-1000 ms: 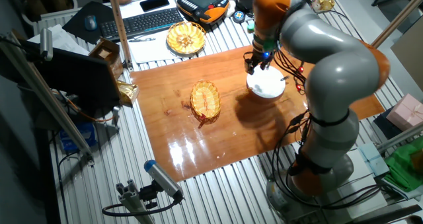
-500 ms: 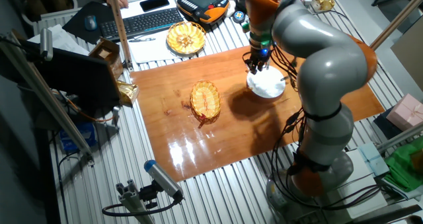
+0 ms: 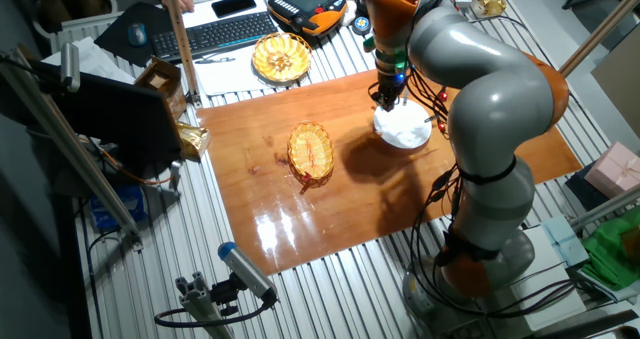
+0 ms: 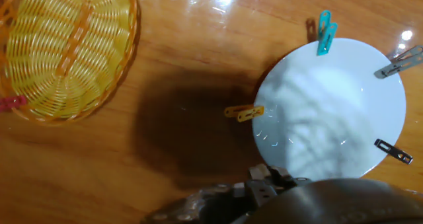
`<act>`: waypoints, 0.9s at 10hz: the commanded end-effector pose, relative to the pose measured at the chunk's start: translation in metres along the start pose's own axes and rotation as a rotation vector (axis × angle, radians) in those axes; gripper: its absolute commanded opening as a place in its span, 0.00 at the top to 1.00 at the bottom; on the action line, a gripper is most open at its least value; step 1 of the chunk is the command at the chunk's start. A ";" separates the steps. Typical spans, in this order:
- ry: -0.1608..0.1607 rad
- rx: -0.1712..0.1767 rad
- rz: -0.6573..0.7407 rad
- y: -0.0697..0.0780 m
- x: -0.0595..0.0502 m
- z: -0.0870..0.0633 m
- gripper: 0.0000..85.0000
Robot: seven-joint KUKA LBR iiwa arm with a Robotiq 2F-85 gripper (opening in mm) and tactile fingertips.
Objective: Use a clamp
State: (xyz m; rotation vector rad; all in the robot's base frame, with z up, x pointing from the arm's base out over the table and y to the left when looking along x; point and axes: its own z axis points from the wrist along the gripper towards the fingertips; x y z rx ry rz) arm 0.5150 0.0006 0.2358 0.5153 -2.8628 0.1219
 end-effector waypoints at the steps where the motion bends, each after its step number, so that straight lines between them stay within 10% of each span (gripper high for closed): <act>1: 0.001 -0.002 -0.002 0.000 0.000 0.000 0.97; 4: -0.013 0.005 0.042 0.000 0.000 0.000 0.99; 5: -0.085 0.042 0.041 0.000 0.000 0.000 0.99; 9: -0.021 0.112 0.105 0.000 0.000 0.000 0.99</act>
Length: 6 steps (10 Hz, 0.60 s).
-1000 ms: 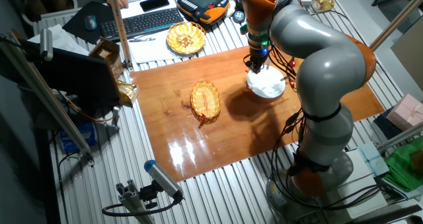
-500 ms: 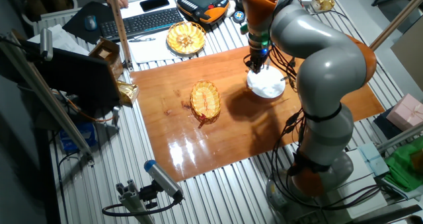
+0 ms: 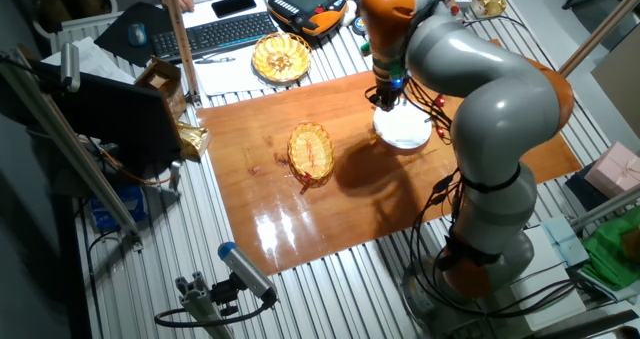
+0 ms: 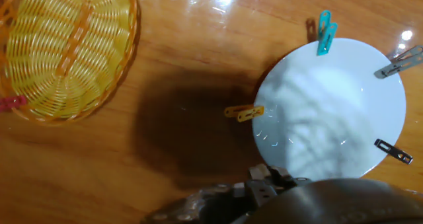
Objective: Use a clamp
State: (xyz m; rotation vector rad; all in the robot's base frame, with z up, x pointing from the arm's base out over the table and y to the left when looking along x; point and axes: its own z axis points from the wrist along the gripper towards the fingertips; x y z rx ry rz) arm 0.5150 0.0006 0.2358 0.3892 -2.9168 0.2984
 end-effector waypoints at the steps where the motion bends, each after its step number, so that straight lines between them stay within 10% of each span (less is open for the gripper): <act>1: 0.009 -0.001 0.002 0.000 0.000 0.000 0.99; 6: 0.003 -0.009 0.042 0.001 -0.001 0.000 0.92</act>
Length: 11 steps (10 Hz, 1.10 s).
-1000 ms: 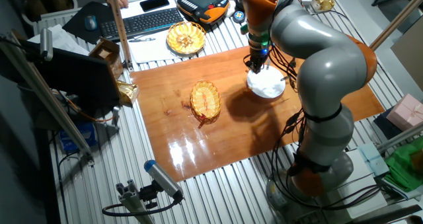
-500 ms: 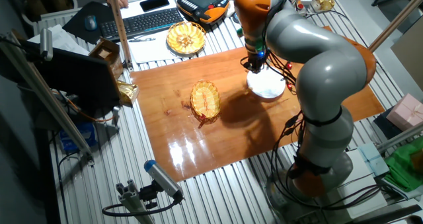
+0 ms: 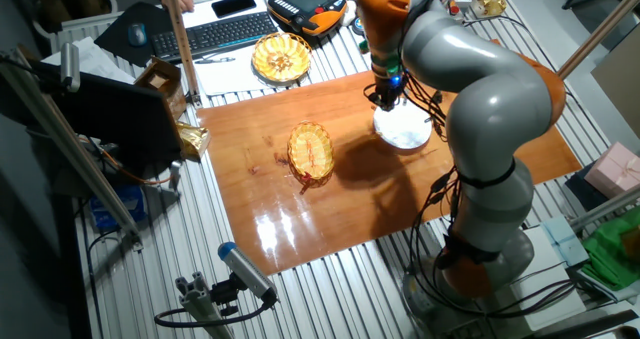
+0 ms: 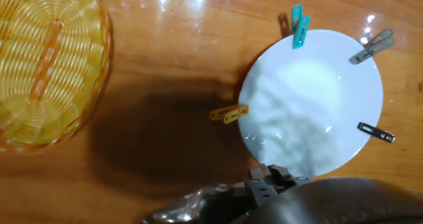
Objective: Use a clamp
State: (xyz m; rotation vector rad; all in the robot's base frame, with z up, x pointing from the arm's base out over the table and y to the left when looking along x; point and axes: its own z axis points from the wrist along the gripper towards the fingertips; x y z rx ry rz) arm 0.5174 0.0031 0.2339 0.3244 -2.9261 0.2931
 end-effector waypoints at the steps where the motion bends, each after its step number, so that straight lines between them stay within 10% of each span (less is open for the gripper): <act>1: -0.005 0.038 -0.005 0.004 -0.007 0.004 0.76; 5: -0.042 0.111 0.012 0.028 -0.035 0.044 0.43; 11: -0.111 0.150 0.036 0.048 -0.049 0.090 0.36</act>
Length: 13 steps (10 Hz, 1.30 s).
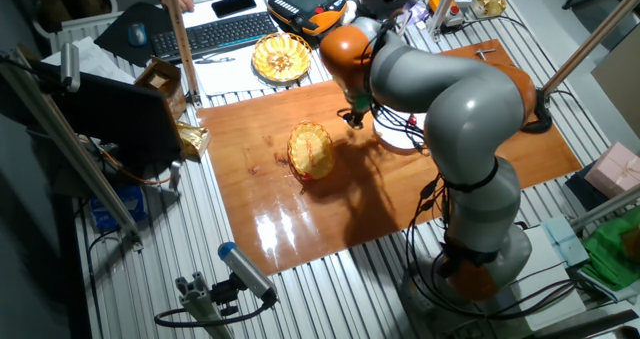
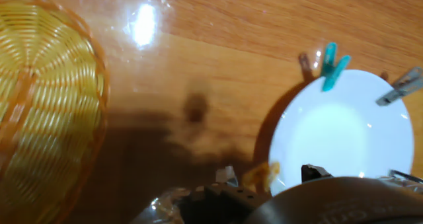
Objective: Use a clamp
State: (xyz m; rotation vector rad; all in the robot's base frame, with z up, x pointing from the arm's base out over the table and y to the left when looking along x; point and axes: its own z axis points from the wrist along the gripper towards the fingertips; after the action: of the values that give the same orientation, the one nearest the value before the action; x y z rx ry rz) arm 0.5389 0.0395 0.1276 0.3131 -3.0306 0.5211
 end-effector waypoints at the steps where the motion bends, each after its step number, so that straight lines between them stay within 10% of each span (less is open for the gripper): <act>1: -0.007 0.004 0.003 0.001 -0.001 0.004 0.35; 13: -0.047 0.098 -0.017 0.003 -0.007 0.015 0.25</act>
State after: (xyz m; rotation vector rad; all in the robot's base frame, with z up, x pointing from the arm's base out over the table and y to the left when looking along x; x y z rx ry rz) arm 0.5446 0.0381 0.1119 0.3599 -3.0507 0.6722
